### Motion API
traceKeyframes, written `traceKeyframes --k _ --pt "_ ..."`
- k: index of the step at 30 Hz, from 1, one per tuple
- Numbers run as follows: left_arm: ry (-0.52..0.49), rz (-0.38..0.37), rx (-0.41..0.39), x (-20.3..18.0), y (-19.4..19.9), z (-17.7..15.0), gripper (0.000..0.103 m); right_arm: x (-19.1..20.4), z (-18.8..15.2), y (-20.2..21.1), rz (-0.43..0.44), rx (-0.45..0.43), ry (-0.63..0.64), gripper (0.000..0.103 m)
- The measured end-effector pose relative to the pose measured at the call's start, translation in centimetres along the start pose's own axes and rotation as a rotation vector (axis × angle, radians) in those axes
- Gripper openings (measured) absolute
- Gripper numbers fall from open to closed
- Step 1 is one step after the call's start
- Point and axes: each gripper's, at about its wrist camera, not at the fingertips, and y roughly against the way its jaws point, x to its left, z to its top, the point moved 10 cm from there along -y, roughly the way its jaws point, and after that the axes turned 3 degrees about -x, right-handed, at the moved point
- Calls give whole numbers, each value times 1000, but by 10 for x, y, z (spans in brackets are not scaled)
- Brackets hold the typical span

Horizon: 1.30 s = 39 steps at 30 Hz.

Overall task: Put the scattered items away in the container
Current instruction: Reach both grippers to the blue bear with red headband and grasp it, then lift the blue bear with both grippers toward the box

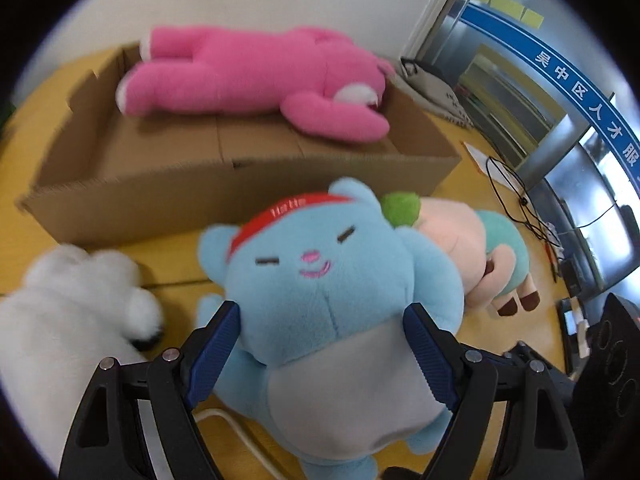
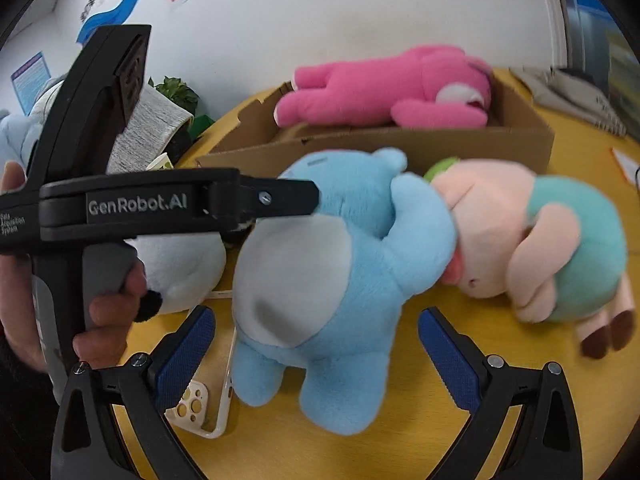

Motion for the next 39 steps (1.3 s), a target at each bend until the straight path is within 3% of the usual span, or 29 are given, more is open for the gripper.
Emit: traceKeyframes --k 2,3,4,10,16,21,25,28,33,39 --pt "12 -25 -4 1 0 0 83 -3 -6 -13 -20 25 6 103" --pt "16 -34 -1 1 0 -1 81 -4 -11 -19 -35 39 27 96" --pt "11 -40 0 0 0 -2 76 -3 -15 -22 -30 45 44 86" --pt "-18 -47 -10 -5 10 -3 55 1 -18 -19 -8 27 55 72" --pt "-58 -36 -91 -24 48 18 46 9 -11 -3 15 -11 68 66" --pt "-136 -10 -292 -47 132 78 46 32 42 40 35 -144 129 65" --pt "-221 26 -453 -55 208 141 46 70 126 87 22 -290 295 66" --pt "-243 61 -510 -50 241 178 46 94 179 105 21 -371 381 66" --pt "-244 141 -511 -25 242 209 46 115 231 93 57 -426 390 66" --pt "-167 196 -390 44 172 216 46 112 236 17 123 -373 302 66"
